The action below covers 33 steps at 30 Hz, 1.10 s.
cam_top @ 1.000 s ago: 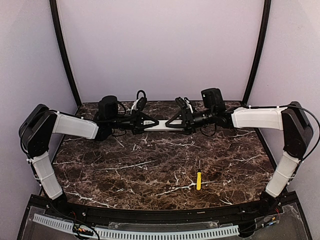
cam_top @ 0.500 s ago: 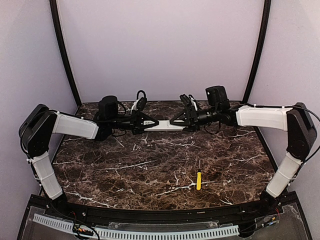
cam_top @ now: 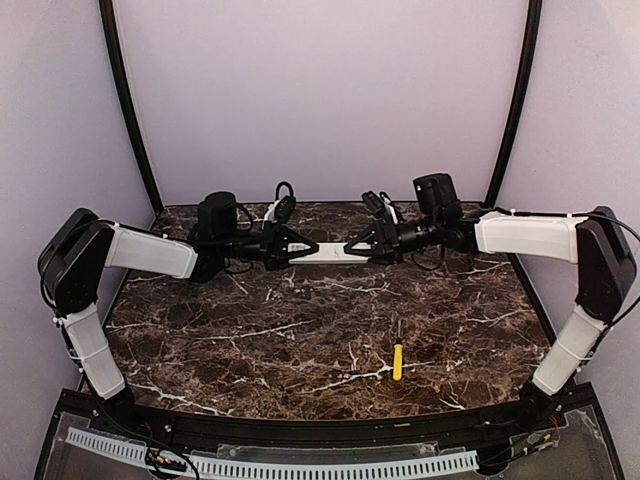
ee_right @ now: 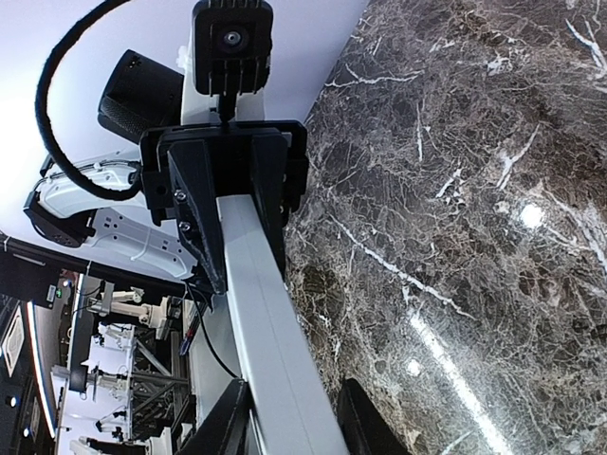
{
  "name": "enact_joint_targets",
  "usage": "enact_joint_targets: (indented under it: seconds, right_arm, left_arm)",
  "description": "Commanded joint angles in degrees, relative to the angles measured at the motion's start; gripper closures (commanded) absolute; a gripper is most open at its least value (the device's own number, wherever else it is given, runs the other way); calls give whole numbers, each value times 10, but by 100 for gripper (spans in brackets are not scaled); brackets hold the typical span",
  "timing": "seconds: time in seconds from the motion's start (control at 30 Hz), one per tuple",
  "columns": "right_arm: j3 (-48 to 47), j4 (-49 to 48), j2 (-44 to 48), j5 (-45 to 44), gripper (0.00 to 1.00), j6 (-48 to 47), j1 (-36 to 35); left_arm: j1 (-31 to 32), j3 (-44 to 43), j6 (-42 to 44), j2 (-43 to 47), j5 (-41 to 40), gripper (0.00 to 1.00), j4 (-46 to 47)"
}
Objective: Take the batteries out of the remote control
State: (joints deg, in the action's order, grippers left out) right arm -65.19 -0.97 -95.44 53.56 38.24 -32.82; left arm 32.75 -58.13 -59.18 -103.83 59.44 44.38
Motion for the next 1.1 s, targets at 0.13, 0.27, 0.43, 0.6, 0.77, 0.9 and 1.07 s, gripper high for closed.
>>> enact_joint_targets:
  seconds: [0.13, 0.27, 0.43, 0.6, 0.77, 0.9, 1.07]
  right_arm:
    - [12, -1, 30, 23, 70, -14, 11]
    - [14, 0, 30, 32, 69, -16, 13]
    - [18, 0, 33, 36, 67, -21, 15]
    - [22, 1, 29, 39, 68, -25, 17]
    - [22, 4, 31, 40, 67, -27, 18]
    - [21, 8, 39, 41, 60, -30, 27]
    - [18, 31, 50, 46, 58, -36, 35]
  left_arm:
    - [-6, 1, -18, 17, 16, 100, 33]
    - [-9, 0, -22, 16, 20, 100, 38]
    - [-13, 2, -30, 17, 25, 100, 47]
    - [-14, 4, -31, 16, 27, 100, 48]
    - [-14, 5, -30, 16, 29, 100, 46]
    - [-14, 6, -29, 17, 31, 100, 44]
    - [-14, 5, -26, 15, 29, 100, 39]
